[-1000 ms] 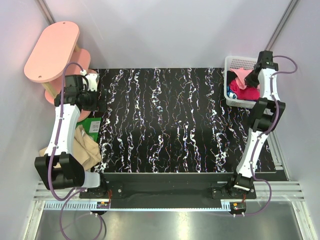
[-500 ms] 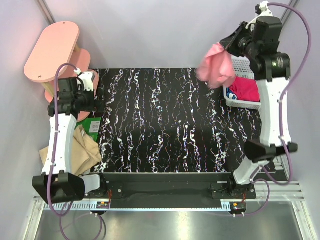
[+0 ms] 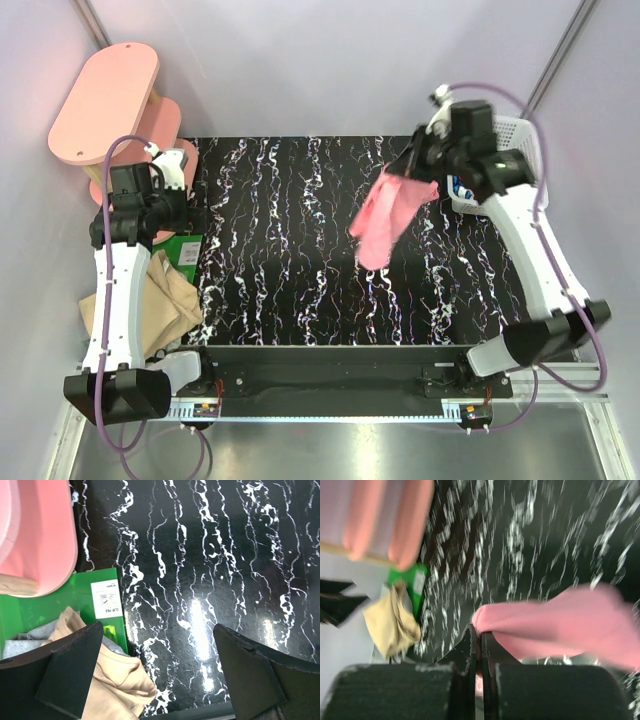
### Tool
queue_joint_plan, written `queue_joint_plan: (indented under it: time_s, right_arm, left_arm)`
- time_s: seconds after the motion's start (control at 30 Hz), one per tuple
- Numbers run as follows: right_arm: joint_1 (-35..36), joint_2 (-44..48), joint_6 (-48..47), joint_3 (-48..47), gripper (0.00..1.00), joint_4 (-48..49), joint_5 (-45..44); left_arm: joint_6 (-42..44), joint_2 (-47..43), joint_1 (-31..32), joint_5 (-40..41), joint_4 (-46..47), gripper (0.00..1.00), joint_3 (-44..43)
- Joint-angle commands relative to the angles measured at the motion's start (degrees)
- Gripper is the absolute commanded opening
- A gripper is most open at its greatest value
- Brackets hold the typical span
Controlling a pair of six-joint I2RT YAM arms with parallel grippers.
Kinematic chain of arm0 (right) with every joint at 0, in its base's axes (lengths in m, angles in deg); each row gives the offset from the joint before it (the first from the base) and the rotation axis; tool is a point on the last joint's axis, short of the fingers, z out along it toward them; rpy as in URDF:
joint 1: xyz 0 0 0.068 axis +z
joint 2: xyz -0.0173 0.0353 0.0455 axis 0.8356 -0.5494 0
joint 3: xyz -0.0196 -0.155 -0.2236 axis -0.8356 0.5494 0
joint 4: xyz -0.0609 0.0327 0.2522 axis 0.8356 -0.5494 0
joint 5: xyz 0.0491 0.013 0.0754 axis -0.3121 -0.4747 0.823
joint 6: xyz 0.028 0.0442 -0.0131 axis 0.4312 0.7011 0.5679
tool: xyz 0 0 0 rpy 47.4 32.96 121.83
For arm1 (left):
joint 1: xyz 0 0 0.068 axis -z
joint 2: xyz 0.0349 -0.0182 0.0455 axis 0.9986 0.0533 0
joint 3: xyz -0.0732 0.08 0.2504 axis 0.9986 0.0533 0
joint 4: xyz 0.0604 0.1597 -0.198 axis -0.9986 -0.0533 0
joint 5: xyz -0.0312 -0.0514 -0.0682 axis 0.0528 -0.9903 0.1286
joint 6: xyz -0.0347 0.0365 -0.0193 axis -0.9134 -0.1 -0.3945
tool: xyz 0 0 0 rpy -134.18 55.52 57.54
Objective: Fold and stack the t-shirts
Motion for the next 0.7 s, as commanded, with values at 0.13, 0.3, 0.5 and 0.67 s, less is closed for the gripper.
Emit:
queue_joint_plan:
  time_s: [0.13,0.3,0.5,0.67]
  right_arm:
    - [20.36,-12.44,-2.32,4.74,0.0,1.35,-1.77]
    - [31.97,-21.83,-5.31,-8.28,0.0,-6.03,-9.86]
    - [33.48,-20.81,-5.14,-6.21,0.0,-5.79,-16.63]
    - [33.39,-20.01,-4.52,-1.27,0.0,-4.47,-20.59]
  left_arm:
    - [-0.28,-2.28,-0.27,-4.06,-1.09,0.99,-1.41]
    - [-0.19,-2.81,-0.27,-4.76,-1.71,0.99,-1.15]
    - [1.13,-3.77,-0.18,-4.24,-1.8,0.99,0.34]
    - [1.31,-3.95,-0.18,-5.9,-2.15,0.99,0.69]
